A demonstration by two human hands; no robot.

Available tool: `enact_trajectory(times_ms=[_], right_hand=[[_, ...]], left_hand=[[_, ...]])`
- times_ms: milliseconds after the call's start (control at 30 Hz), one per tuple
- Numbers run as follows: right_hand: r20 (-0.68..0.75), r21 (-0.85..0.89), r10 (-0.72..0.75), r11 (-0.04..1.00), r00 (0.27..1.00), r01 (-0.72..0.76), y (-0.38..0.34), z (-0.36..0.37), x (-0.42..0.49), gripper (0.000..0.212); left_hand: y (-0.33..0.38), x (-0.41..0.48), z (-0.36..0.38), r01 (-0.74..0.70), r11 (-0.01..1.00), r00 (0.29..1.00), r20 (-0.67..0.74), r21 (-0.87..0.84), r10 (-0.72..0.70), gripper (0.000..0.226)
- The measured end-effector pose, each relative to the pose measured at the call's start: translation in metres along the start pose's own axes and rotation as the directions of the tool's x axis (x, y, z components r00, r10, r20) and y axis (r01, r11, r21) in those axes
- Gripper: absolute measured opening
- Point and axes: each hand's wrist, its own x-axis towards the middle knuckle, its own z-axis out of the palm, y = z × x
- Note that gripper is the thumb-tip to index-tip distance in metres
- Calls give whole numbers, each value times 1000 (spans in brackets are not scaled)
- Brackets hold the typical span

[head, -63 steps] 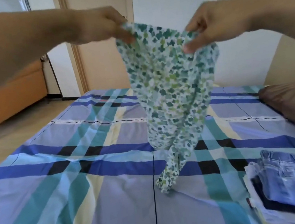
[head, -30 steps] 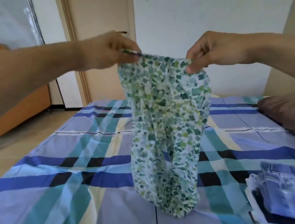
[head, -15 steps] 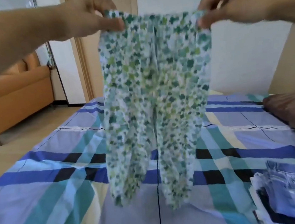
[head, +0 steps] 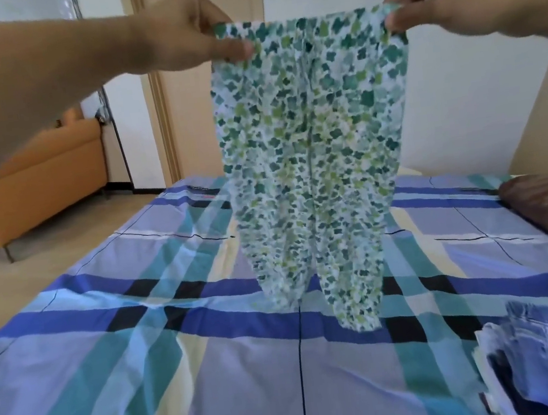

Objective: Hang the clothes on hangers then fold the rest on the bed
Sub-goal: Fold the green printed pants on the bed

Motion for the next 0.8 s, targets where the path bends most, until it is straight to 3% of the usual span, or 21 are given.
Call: enact_trajectory(times_ms=[167,233,267,367,467,533,633,700,800], right_hand=[[15,71,21,997,1000,-22,1,8,-1,28],[3,217,73,973,997,-72,-1,10,0,14],[23,292,103,951,994,-105,-1,11,1,18],[206,548,154,800,966,-244,7,14,2,20],[374,652,205,636,905,-413,12,27,0,15],[371,673,262,585,891,-452,12,38,0,19],[326,653,411,553,851,-518,4,52,4,23],[298,666,469,521,831,-533,-10,57,8,23],[262,724,424,508,867,-467,-42,57,13,21]], left_hand=[[4,5,2,21,999,999,-26,49,-20,50],[6,9,6,57,998,997,-60,-18,-58,46],[5,11,10,66,994,994,-78,-89,-73,43],[3,18,17,70,946,992,-79,-317,-100,31],[5,21,22,162,828,986,48,-537,-162,26],[8,23,28,296,742,955,157,-602,-253,21],[13,26,40,507,542,852,290,-670,-437,15],[21,29,46,538,523,815,248,-661,-524,21],[41,32,50,480,576,838,150,-662,-525,15]])
